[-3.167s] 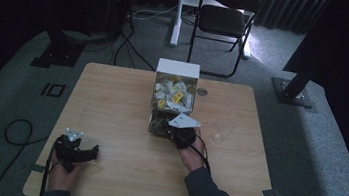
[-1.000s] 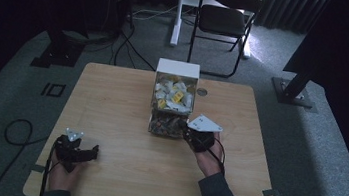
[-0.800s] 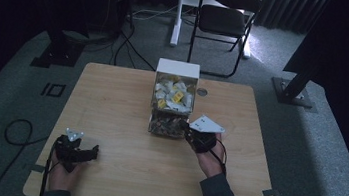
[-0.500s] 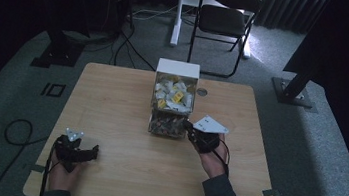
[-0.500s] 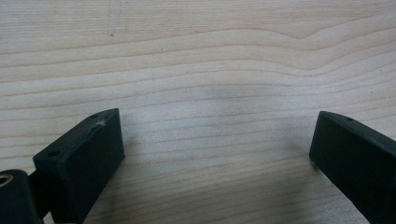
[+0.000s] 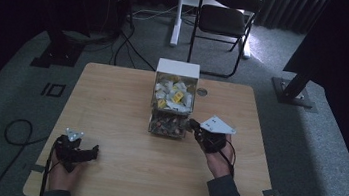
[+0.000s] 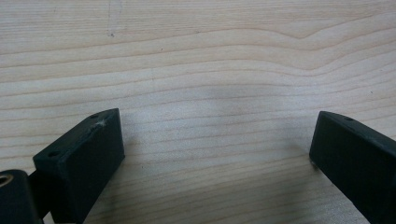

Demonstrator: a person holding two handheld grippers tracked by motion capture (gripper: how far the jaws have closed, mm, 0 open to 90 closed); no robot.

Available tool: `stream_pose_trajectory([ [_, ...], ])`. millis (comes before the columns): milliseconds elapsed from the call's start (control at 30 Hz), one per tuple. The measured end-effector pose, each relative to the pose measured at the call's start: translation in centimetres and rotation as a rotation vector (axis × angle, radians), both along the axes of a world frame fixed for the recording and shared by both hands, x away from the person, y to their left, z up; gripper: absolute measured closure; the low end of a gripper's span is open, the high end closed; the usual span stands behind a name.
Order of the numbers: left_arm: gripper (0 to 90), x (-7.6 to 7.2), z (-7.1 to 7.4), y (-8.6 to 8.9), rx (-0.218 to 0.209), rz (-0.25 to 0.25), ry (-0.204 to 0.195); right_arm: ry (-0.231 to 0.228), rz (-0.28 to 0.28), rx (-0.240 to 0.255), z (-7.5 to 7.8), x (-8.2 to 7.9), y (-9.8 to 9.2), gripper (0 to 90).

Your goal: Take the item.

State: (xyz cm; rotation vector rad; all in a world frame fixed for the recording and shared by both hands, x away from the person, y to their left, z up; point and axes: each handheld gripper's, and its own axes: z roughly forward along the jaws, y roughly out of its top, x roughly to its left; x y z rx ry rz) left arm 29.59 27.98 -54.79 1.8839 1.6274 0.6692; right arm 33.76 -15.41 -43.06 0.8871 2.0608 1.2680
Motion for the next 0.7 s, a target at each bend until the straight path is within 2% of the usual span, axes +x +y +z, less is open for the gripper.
stream_pose_trajectory([
  [700,3.5,0.0,0.0,0.0,-0.002,0.003,-0.002,-0.015,-0.041,0.006,0.5,0.4,-1.6,90.0],
])
